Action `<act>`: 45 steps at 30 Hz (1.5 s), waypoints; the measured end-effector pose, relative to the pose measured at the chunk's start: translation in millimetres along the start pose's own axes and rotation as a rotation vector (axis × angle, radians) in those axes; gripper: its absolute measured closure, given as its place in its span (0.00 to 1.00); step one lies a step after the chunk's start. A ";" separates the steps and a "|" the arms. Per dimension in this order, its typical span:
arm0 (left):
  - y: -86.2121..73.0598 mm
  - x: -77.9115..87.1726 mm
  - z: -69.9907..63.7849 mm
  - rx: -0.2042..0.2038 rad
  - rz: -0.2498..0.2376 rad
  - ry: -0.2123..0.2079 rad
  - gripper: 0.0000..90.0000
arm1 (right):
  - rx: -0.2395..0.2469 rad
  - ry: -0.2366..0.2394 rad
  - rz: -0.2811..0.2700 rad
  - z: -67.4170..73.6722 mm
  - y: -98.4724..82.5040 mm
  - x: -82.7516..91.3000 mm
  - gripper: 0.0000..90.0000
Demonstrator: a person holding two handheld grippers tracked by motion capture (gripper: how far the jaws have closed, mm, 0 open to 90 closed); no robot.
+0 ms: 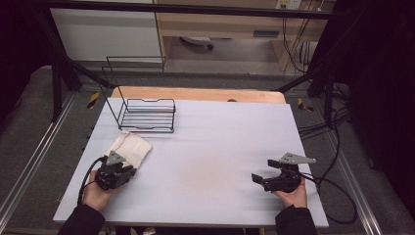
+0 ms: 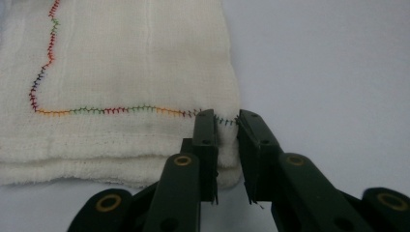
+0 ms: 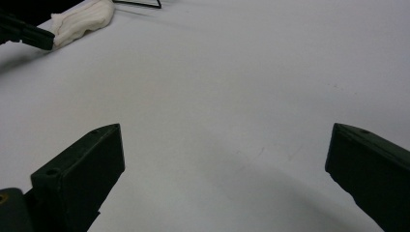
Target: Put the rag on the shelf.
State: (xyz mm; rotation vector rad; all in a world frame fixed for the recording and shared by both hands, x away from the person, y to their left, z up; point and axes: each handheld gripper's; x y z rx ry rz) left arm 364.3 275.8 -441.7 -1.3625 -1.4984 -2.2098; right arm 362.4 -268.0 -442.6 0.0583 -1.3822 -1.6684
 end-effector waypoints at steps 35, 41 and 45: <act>20.2 9.8 -27.3 0.046 -0.108 -0.142 0.95 | 0.000 0.005 0.008 0.0 0.0 -1.6 0.01; 29.2 5.0 -45.7 0.037 -0.116 -0.163 0.95 | 0.000 0.006 0.006 0.1 0.0 -1.4 0.01; 36.2 2.3 -58.8 0.028 -0.135 -0.170 0.95 | -0.001 0.006 0.007 0.0 0.1 -1.5 0.01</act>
Point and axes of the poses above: each handheld gripper's, and its own axes: x roughly backward along the jaws, y roughly out of its top, z roughly to its left, and after that the axes turned 8 degrees about -x, right-handed
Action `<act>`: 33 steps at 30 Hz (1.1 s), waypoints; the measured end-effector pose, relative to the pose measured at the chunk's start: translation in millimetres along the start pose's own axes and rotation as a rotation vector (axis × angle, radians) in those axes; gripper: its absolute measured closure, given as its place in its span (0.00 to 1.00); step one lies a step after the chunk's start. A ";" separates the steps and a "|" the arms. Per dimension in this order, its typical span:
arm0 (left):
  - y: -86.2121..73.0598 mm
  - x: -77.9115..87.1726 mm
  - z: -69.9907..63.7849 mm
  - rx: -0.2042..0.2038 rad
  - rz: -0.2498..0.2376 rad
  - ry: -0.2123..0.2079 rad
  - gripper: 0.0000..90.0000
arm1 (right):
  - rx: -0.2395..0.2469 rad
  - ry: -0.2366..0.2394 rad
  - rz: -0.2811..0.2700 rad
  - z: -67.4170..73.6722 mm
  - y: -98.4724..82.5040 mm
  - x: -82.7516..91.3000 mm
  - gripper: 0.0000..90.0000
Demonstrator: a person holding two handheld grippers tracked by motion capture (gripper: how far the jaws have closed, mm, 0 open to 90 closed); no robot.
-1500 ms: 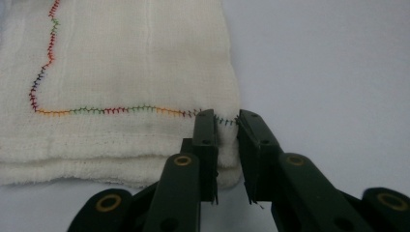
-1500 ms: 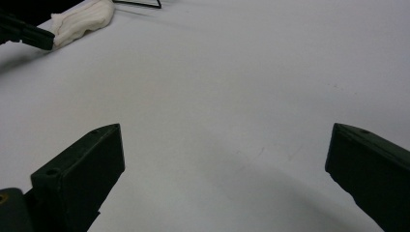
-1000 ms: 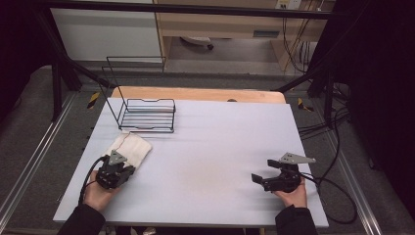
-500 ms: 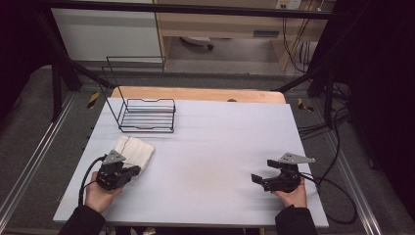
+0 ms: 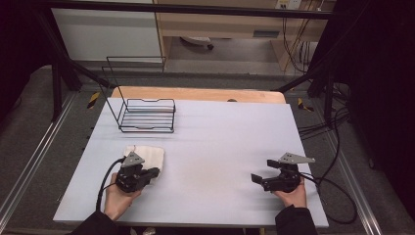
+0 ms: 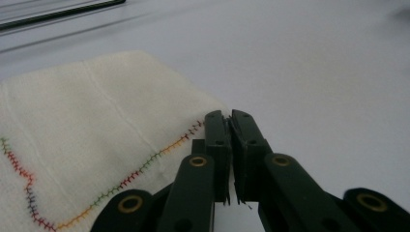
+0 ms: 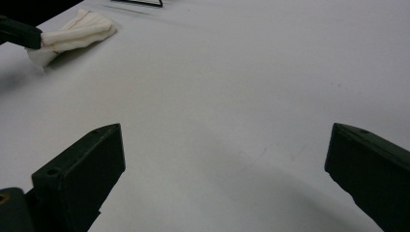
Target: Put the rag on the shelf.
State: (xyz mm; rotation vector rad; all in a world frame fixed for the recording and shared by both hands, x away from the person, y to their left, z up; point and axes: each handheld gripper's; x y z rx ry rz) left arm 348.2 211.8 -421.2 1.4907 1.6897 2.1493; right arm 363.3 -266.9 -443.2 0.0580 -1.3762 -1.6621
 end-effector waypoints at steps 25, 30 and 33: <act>-0.4 18.1 25.4 0.016 -0.008 0.105 0.49 | 0.017 -0.005 0.009 11.8 3.3 -6.8 0.01; -20.5 31.5 47.3 0.075 0.044 0.132 0.44 | 0.020 -0.013 0.020 23.0 6.6 -15.0 0.02; -32.4 32.7 50.2 0.094 0.085 0.117 0.45 | 0.025 -0.008 0.018 32.8 9.5 -21.1 0.02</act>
Point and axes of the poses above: each handheld gripper's, and its own axes: x roughly backward along the jaws, y roughly out of its top, z roughly to its left, and after that the axes turned 8 degrees about -x, right-handed
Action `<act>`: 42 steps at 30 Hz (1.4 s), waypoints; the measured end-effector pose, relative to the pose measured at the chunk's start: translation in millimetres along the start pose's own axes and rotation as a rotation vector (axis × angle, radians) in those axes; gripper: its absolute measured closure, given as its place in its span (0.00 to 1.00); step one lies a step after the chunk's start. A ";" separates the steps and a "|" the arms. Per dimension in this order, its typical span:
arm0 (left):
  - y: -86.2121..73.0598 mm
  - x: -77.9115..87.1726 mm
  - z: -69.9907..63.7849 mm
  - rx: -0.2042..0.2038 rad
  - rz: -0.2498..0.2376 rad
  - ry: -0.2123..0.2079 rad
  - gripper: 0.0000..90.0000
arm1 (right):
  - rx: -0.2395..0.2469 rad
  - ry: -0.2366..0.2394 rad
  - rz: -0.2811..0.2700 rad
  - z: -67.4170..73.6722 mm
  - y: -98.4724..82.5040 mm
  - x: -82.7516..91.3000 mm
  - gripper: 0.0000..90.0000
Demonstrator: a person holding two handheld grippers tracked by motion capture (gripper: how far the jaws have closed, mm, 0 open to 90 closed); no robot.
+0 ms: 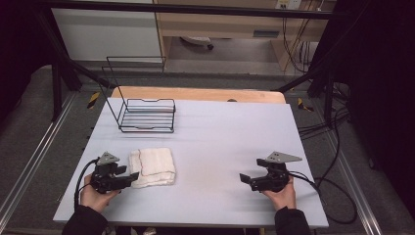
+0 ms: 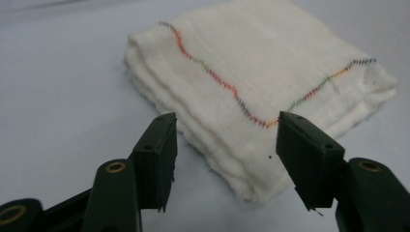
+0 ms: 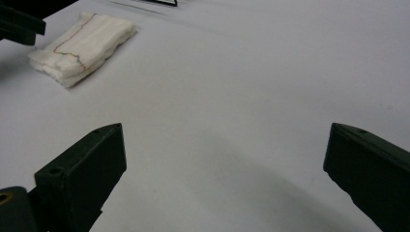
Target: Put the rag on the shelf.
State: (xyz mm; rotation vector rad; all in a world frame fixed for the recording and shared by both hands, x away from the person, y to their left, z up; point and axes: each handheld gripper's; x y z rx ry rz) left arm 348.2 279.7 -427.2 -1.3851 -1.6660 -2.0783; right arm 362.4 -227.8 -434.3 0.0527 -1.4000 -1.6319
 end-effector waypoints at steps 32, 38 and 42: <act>-10.0 -6.6 -4.8 0.038 0.086 -0.101 0.90 | 0.035 0.056 0.130 138.2 23.1 -141.4 0.36; -10.8 -6.7 -5.1 0.026 0.078 -0.100 0.89 | 0.015 0.057 0.143 146.6 22.0 -154.2 0.43; -10.9 -6.7 -5.3 0.020 0.076 -0.098 0.89 | 0.025 0.047 0.149 154.8 23.0 -162.0 0.52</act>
Point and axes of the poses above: each handheld gripper's, and its own axes: x roughly backward along the jaws, y roughly out of its top, z roughly to its left, and after that the axes turned 8 degrees about -x, right-handed
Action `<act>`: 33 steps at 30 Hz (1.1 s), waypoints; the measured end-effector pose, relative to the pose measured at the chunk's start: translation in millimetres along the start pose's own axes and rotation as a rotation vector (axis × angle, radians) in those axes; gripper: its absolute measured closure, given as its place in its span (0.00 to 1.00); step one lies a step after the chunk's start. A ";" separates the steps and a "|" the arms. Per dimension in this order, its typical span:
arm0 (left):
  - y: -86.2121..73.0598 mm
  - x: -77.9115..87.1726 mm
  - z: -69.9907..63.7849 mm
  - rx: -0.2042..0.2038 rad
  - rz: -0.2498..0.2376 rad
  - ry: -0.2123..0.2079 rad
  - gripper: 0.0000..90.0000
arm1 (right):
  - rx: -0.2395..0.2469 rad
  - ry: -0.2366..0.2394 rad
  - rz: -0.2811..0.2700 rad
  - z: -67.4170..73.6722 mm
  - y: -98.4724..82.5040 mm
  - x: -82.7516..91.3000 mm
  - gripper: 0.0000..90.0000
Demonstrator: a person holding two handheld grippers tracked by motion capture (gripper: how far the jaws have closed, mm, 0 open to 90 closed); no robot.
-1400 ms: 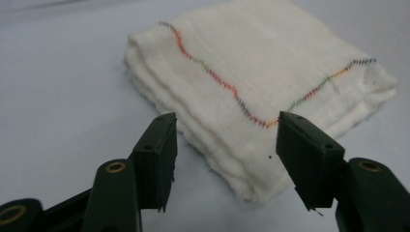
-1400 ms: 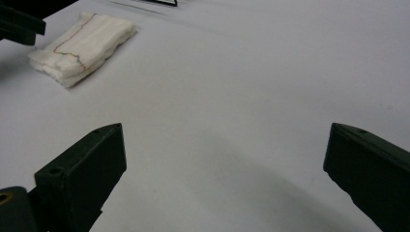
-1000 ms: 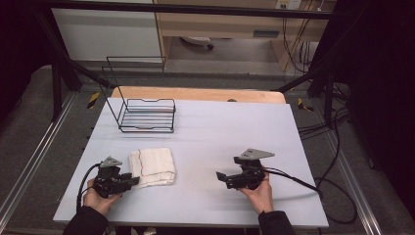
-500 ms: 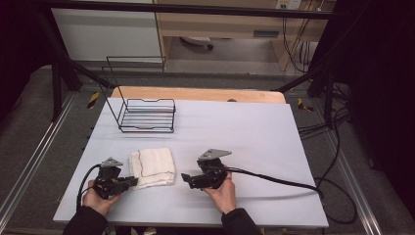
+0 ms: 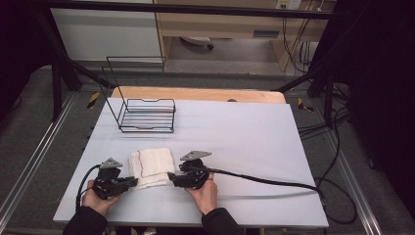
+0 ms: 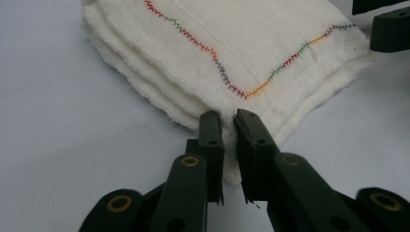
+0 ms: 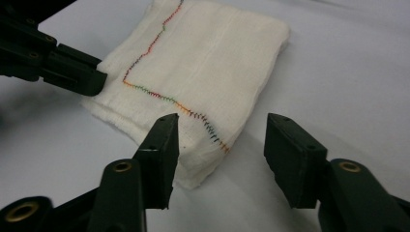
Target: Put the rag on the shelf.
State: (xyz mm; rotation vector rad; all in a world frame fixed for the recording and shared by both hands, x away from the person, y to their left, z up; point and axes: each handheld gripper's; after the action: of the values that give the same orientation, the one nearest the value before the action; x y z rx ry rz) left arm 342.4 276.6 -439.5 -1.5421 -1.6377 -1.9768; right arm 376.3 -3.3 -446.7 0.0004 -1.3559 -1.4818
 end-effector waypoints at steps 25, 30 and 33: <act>0.2 4.2 -9.1 0.038 0.000 -0.066 0.89 | 0.022 0.005 0.044 5.6 -1.8 5.6 0.93; 3.6 3.7 -33.9 -0.014 -0.010 -0.114 0.83 | 0.050 -0.001 0.096 -6.5 4.0 21.6 0.93; 10.7 8.7 -40.8 -0.063 -0.049 -0.117 0.74 | 0.053 0.002 0.117 -18.0 2.5 26.7 0.93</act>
State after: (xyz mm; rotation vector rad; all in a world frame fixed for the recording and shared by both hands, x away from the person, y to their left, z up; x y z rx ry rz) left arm 321.2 244.0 -421.0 -1.6860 -1.6873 -2.0161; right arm 377.6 -33.3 -434.9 -0.0430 -1.3696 -1.3478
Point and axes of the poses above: each handheld gripper's, and its own axes: x roughly backward along the jaws, y roughly out of its top, z roughly to its left, and after that the axes turned 8 degrees about -x, right-handed
